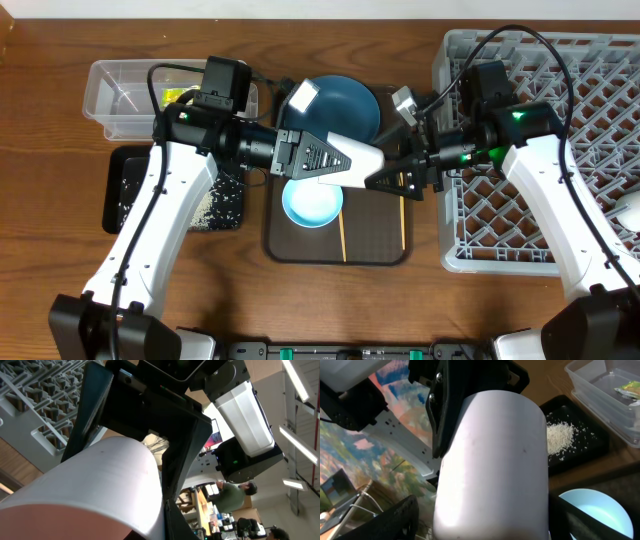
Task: Sort waste into correct bins and load items into the dishwasher rack
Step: 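Pass the pink cup from the left gripper to the right gripper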
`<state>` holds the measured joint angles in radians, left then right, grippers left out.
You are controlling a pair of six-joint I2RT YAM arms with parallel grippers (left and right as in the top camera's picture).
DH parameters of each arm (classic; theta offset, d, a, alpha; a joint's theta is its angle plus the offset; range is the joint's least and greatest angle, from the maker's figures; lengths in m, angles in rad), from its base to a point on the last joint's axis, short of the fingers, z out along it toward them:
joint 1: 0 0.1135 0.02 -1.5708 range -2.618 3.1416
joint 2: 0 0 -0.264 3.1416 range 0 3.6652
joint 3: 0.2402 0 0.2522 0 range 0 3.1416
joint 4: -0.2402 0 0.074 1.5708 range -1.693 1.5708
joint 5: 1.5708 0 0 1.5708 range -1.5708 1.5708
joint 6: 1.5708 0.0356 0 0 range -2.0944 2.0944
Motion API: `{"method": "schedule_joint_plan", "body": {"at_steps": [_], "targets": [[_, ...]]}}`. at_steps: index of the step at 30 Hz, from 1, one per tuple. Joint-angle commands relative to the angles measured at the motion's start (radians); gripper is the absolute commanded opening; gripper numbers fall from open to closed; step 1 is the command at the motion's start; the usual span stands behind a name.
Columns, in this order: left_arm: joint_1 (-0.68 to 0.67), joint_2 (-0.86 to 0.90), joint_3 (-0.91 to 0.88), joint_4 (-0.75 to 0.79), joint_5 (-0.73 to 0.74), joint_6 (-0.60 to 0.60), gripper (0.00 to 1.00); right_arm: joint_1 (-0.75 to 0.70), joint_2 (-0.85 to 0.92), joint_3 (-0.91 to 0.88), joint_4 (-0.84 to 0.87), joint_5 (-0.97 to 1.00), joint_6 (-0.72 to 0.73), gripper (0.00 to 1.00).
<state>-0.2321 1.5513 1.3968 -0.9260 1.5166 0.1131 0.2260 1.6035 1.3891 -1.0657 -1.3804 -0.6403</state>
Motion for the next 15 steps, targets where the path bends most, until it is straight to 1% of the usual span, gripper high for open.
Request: {"method": "schedule_joint_plan", "body": {"at_steps": [1,4,9,15], "targets": [[-0.002,0.003,-0.001,0.001,0.025,0.025,0.06,0.026,-0.001,-0.005,0.007,-0.003,-0.003,0.77],[-0.002,0.003,-0.001,0.001,0.026,0.024,0.06,0.035,-0.001,-0.005,0.036,-0.003,0.023,0.73],[-0.001,0.003,-0.001,0.001,0.047,0.024,0.06,0.049,-0.001,-0.005,0.107,-0.003,0.089,0.72],[-0.001,0.003,-0.001,0.002,0.047,0.025,0.06,0.064,-0.001,-0.005,0.127,0.032,0.12,0.66]]}}
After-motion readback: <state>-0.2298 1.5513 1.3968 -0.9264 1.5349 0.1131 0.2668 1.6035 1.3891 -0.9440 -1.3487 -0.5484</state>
